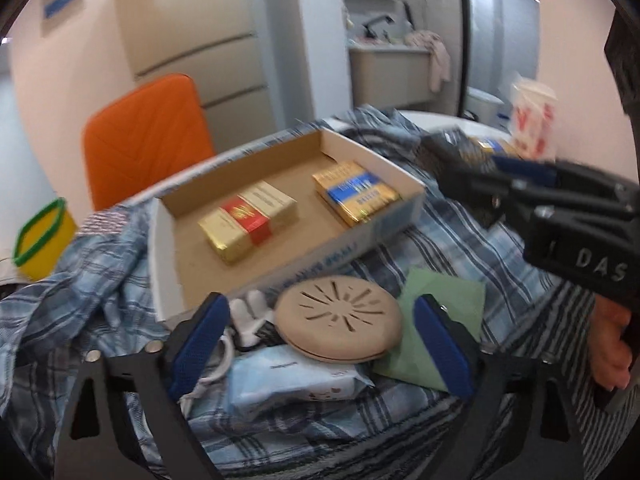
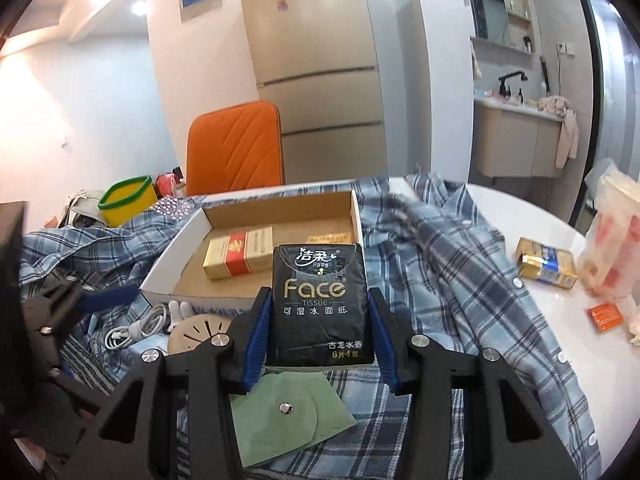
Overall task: Organize soft objects
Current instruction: 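Grasp the black tissue pack with the right gripper while the left moves to the beige air freshener, then grasp the beige round air freshener with the left gripper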
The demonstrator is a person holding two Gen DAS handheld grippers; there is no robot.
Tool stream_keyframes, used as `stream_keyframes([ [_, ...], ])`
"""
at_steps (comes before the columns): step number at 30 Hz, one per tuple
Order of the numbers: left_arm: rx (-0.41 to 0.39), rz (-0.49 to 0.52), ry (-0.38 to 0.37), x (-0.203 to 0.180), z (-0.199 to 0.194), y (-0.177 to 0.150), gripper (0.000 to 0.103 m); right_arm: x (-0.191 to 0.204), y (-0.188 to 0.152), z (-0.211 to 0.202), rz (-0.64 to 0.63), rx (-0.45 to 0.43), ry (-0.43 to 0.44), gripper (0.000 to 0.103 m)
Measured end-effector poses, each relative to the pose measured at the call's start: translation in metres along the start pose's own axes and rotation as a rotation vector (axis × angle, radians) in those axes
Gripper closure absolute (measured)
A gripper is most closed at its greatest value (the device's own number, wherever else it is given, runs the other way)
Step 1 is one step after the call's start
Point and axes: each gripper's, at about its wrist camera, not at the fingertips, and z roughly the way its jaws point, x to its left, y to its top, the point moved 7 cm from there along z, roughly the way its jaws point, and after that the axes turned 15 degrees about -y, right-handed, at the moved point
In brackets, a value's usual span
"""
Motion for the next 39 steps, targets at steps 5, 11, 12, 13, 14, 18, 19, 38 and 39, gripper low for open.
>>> stream_keyframes([
  [5,0.045,0.065,-0.031,-0.012,0.008,-0.002,0.015,0.0,-0.001,0.0,0.003,0.005,0.004,0.055],
  [11,0.135,0.075,-0.065,-0.011,0.028,-0.003,0.015,0.001,-0.001,-0.005,-0.004,-0.02,0.008,0.055],
  [12,0.156,0.064,-0.074,-0.009,0.032,-0.004,0.015,0.002,-0.001,-0.005,-0.006,-0.019,0.007,0.055],
  [13,0.168,0.054,-0.075,-0.007,0.033,-0.005,0.015,0.002,-0.001,-0.005,-0.007,-0.017,0.008,0.055],
  [14,0.176,0.045,-0.072,-0.005,0.035,-0.006,0.015,0.003,-0.002,-0.005,-0.009,-0.015,0.01,0.055],
  [18,0.199,0.011,-0.092,0.0,0.04,-0.011,0.015,0.004,-0.002,-0.004,-0.016,-0.013,0.011,0.055],
  [19,0.196,0.003,-0.098,0.001,0.04,-0.011,0.015,0.004,-0.003,-0.004,-0.019,-0.013,0.012,0.055],
  [38,-0.056,0.052,-0.054,-0.002,-0.01,-0.004,0.023,0.007,0.0,-0.012,-0.033,-0.069,0.014,0.055],
  [39,-0.089,0.06,-0.044,-0.003,-0.017,-0.002,0.023,0.007,0.001,-0.014,-0.034,-0.08,0.013,0.055],
])
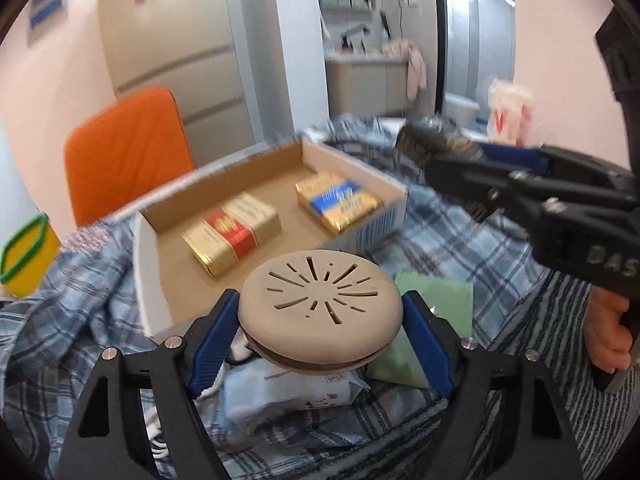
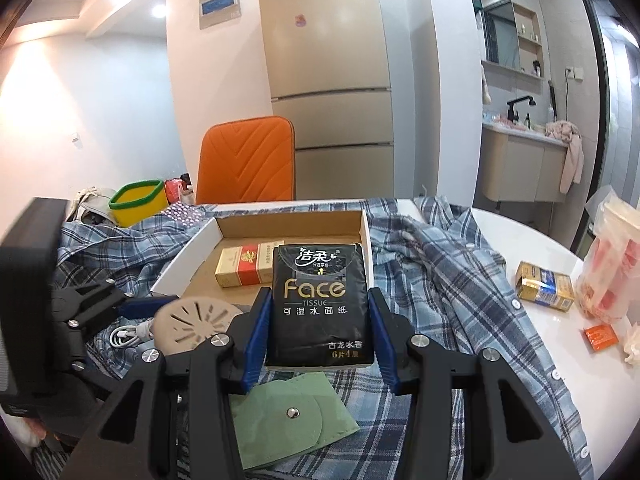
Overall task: Organize soft objects
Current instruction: 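Grasp the beige round air freshener with the left gripper, then lift the tissue pack and air freshener and carry them over the box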
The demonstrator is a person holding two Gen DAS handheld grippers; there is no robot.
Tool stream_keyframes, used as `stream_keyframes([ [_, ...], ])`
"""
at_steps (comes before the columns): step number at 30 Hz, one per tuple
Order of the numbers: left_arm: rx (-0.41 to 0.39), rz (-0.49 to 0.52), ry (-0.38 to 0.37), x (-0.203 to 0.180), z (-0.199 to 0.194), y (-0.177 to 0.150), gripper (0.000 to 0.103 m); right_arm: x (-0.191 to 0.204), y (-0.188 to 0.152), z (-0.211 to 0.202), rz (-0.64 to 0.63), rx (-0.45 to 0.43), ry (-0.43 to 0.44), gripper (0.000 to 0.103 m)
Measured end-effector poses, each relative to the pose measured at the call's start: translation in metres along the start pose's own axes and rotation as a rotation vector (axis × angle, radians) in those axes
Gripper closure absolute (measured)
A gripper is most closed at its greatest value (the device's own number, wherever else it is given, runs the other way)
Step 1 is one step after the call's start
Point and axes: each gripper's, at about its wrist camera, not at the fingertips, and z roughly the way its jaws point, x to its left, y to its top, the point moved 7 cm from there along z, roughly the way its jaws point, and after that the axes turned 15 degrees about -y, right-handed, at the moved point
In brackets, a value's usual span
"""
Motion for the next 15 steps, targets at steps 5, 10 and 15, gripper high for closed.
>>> stream_keyframes([
  [5,-0.168,0.053,0.043,-0.008,-0.034,0.01,0.023,0.002,0.007,-0.017,-0.011,-0.094,-0.013,0.055],
  [10,-0.312,0.091,0.115,-0.012,-0.064,0.017,0.023,0.004,0.015,-0.036,-0.017,-0.191,-0.033,0.055],
  [15,-0.435,0.103,0.136,-0.013,-0.092,0.019,0.023,0.002,0.021,-0.052,-0.009,-0.267,-0.084,0.055],
])
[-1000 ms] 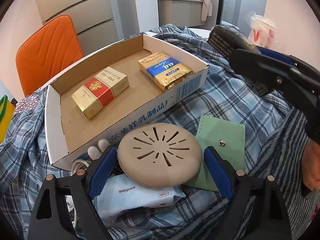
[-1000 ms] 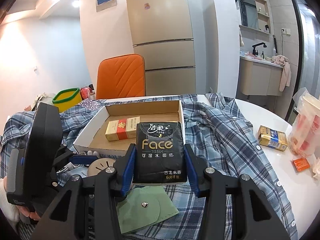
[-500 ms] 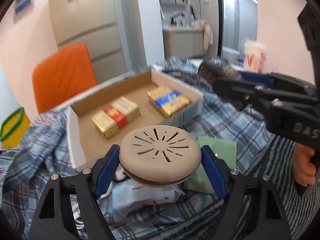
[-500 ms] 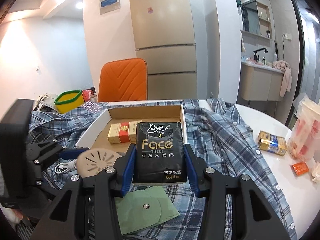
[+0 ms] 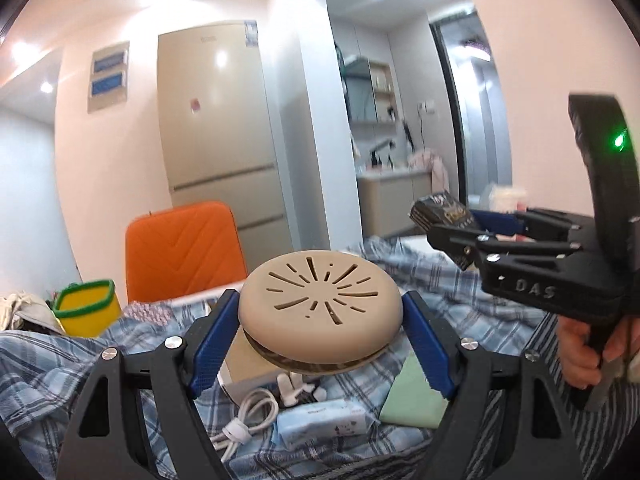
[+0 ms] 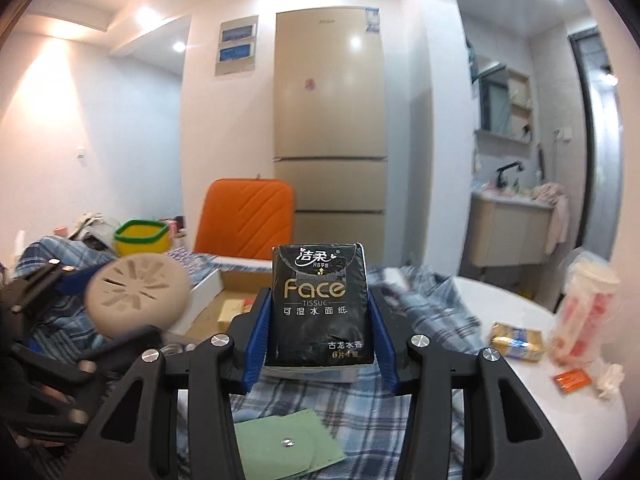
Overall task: Organize soft objects
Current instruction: 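Lift the tissue pack and air freshener and carry them over the box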
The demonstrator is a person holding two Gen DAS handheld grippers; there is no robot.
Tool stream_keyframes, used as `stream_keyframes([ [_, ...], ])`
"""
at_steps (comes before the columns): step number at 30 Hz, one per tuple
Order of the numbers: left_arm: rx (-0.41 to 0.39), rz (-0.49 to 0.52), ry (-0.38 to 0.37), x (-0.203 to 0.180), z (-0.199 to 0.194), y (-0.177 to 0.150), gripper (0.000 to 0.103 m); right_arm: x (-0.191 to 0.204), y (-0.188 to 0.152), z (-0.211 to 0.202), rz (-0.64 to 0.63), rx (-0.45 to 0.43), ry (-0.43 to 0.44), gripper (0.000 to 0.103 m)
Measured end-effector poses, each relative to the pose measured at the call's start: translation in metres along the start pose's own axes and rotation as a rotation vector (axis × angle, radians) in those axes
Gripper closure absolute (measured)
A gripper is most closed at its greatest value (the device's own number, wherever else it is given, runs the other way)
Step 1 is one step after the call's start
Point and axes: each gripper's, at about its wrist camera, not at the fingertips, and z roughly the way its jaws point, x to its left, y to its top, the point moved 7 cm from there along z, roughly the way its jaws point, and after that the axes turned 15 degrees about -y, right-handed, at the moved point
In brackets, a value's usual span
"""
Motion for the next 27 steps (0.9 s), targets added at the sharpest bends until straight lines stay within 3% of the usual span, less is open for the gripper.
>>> stream_keyframes([
  [6,-0.07,-0.003,0.062,0.008,-0.011,0.013,0.023,-0.003,0.014,-0.015,0.031,-0.084,-0.018,0.055],
  [11,-0.125,-0.033,0.122,0.021,-0.011,0.028,0.023,0.005,0.024,-0.015,0.018,-0.105,-0.021,0.055],
  [15,-0.162,-0.047,0.177,0.033,-0.005,0.038,0.023,0.019,0.032,0.002,-0.015,-0.101,-0.005,0.055],
  [21,-0.201,-0.064,0.224,0.054,0.011,0.05,0.023,0.029,0.064,0.029,0.01,-0.166,-0.024,0.055],
  [27,-0.212,-0.049,0.26,0.065,0.036,0.06,0.023,0.031,0.084,0.071,0.045,-0.145,-0.045,0.055],
])
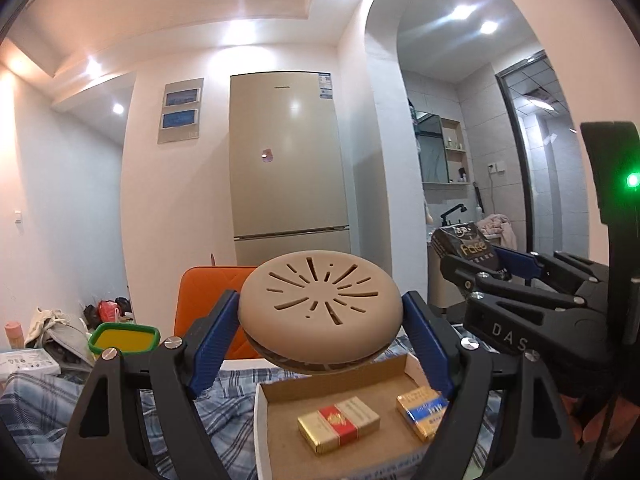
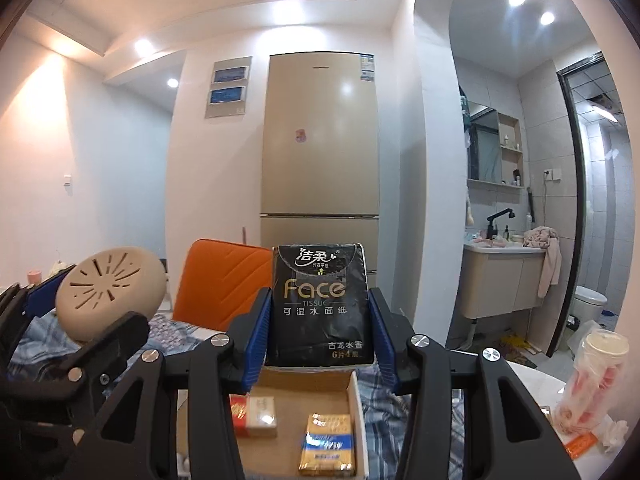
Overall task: Organize soft objects
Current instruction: 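Lift the tissue pack and air freshener and carry them over the box, then lower the black tissue pack into the box and open the right gripper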
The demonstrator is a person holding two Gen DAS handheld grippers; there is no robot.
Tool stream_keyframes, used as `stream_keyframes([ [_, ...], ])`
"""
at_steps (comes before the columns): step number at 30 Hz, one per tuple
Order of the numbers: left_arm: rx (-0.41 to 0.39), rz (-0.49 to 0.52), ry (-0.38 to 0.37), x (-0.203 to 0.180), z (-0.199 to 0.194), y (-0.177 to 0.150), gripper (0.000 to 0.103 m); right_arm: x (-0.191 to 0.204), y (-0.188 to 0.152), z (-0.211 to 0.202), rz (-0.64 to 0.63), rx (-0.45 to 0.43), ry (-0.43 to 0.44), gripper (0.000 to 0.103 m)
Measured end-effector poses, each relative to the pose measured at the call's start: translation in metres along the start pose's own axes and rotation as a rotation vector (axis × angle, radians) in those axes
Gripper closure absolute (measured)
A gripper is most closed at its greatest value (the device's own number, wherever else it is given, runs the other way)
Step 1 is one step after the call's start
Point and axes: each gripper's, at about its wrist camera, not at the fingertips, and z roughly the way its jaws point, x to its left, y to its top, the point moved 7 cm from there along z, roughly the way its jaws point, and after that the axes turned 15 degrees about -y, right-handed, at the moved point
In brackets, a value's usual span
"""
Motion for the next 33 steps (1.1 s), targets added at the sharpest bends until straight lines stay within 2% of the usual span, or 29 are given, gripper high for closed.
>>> stream_keyframes([
  [4,0.025,-0.013,0.019,0.005,0.022,-0.004,0.023,-0.005,-0.01,0.04,0.046,0.123,0.017,0.055],
  [7,0.053,-0.031,0.033,0.011,0.034,-0.011,0.023,-0.007,-0.018,0.059,0.038,0.137,-0.001,0.055],
  [16,0.236,-0.109,0.036,0.029,0.067,-0.059,0.023,-0.003,-0.064,0.086,-0.031,0.253,0.037,0.055],
  [19,0.307,-0.139,0.027,0.03,0.074,-0.072,0.023,0.002,-0.077,0.096,-0.037,0.319,0.064,0.055],
  [21,0.332,-0.145,0.043,0.031,0.075,-0.078,0.023,0.004,-0.09,0.105,-0.052,0.372,0.077,0.055],
  [26,0.367,-0.154,0.041,0.031,0.078,-0.084,0.023,0.01,-0.111,0.119,-0.088,0.442,0.094,0.054],
  [28,0.368,-0.154,0.039,0.032,0.078,-0.084,0.023,0.011,-0.118,0.122,-0.097,0.467,0.103,0.051],
  [30,0.372,-0.155,0.035,0.033,0.079,-0.084,0.023,0.009,-0.12,0.122,-0.096,0.462,0.095,0.035],
  [33,0.377,-0.156,0.031,0.034,0.08,-0.085,0.023,0.002,-0.117,0.119,-0.097,0.436,0.081,0.034],
])
